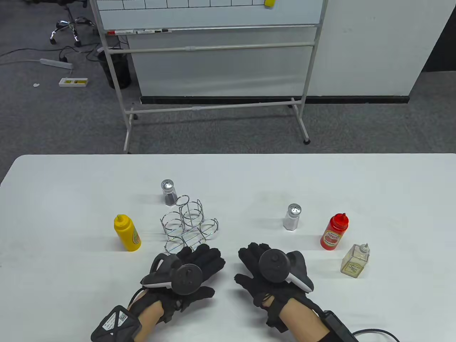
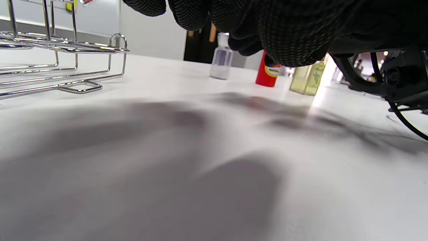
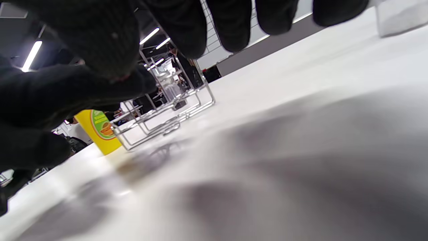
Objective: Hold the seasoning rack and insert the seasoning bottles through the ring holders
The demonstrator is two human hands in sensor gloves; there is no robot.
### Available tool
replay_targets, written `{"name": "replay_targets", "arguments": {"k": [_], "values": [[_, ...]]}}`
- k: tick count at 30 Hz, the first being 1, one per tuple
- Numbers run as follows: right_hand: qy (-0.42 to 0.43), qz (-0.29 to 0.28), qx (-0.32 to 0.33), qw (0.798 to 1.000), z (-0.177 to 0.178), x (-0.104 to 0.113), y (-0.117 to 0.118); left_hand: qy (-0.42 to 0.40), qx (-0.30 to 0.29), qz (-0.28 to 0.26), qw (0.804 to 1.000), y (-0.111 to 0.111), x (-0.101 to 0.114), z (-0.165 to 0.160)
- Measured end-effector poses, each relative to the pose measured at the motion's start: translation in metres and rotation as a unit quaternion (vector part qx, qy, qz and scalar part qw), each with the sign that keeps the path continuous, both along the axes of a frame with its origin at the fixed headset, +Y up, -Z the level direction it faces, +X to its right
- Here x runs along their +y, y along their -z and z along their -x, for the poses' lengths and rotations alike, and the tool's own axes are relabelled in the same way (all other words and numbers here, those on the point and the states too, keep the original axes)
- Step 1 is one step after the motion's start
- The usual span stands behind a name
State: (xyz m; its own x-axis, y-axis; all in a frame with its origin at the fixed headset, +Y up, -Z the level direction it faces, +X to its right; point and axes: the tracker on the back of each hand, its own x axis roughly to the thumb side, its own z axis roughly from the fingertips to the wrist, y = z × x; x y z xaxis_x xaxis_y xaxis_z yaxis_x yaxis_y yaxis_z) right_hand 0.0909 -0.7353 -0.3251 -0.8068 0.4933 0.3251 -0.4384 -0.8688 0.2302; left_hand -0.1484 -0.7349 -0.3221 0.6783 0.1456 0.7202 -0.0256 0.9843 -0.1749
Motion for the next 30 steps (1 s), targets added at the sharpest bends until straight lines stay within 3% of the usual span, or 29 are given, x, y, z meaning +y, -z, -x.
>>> {"name": "replay_targets", "arguments": {"k": [30], "values": [[-0.004, 0.004, 0.006, 1.000, 0.0014, -0.0004, -0.0004, 0.006, 0.007, 0.000, 1.000, 0.0015, -0.0004, 0.0015]]}}
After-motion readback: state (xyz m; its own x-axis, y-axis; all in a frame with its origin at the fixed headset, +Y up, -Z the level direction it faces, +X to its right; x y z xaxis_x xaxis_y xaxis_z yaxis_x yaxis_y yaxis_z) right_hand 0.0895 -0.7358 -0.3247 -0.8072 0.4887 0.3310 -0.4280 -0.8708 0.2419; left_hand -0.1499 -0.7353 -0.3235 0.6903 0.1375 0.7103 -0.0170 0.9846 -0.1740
